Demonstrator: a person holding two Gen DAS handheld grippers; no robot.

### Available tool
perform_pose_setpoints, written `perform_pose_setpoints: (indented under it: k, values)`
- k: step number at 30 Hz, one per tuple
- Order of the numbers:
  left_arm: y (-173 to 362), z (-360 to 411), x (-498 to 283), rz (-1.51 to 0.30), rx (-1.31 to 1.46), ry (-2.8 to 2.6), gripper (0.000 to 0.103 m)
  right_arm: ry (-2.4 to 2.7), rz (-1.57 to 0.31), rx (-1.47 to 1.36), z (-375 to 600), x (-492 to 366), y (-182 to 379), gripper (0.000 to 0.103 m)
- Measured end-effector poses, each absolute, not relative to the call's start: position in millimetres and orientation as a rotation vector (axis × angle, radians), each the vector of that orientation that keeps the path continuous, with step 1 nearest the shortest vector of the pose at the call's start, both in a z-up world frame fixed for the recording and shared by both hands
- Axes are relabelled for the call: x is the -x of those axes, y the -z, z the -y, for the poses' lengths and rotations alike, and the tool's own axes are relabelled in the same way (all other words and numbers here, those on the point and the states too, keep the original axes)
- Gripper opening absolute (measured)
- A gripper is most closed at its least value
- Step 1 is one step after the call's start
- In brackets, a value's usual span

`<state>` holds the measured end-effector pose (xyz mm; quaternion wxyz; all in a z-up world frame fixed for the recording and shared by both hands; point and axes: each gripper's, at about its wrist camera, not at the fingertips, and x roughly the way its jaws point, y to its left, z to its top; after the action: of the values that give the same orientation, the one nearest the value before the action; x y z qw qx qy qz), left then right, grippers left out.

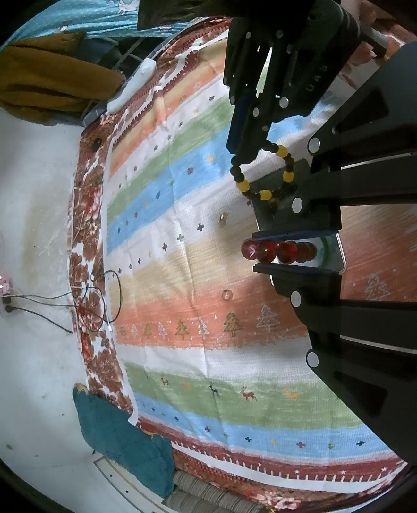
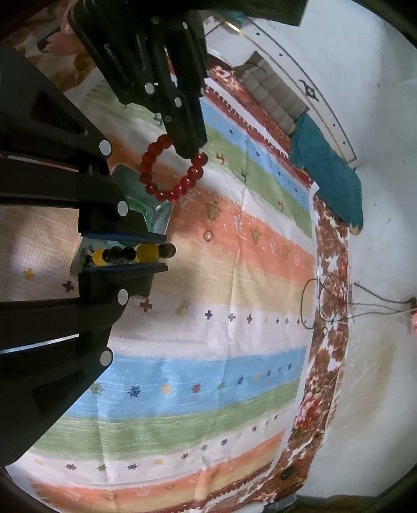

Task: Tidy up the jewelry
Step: 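Open both tools to drop the two bracelets into the tin, then move both tools toward the two small gold rings on the cloth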

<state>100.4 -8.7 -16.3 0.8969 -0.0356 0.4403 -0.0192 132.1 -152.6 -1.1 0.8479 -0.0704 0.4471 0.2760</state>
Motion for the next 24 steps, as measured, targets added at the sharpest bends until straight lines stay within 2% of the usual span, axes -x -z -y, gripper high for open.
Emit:
perform_pose_setpoints:
  k: [3,4,5,6,9,14,18,20,24]
  values:
    - [16.3,6.6,-100.6,-0.911,0.081,0.019,0.014,-0.555,-0.963,0.136,156.1,-136.2,3.8,0.014]
    - [14.6,4.0,-100.4,-0.909,0.082,0.013,0.017,-0.547,-0.969,0.132,157.8,-138.1,4.4,0.019]
    - [14.8,2.2,-100.1,-0.911,0.089,0.005,0.022,-0.535,-0.975,0.125,160.3,-140.4,5.2,0.031]
    - [14.1,-0.2,-100.5,-0.912,0.093,0.001,0.024,-0.527,-0.978,0.123,161.6,-141.8,6.0,0.035]
    - [13.8,-5.5,-102.1,-0.914,0.099,-0.019,0.025,-0.497,-0.993,0.111,166.2,-147.3,9.2,0.036]
    - [14.2,-10.8,-103.1,-0.92,0.11,-0.036,0.037,-0.485,-1.01,0.108,167.9,-149.7,11.8,0.036]
    - [16.7,-15.1,-106.5,-0.932,0.122,-0.049,0.042,-0.479,-1.016,0.111,165.8,-151.7,12.4,0.041]
    - [18.2,-18.4,-108.7,-0.939,0.137,-0.055,0.05,-0.477,-1.02,0.112,164.8,-153.1,12.6,0.044]
    - [22.7,-26.2,-114.0,-0.956,0.163,-0.073,0.052,-0.468,-1.037,0.114,164.3,-158.6,15.9,0.046]
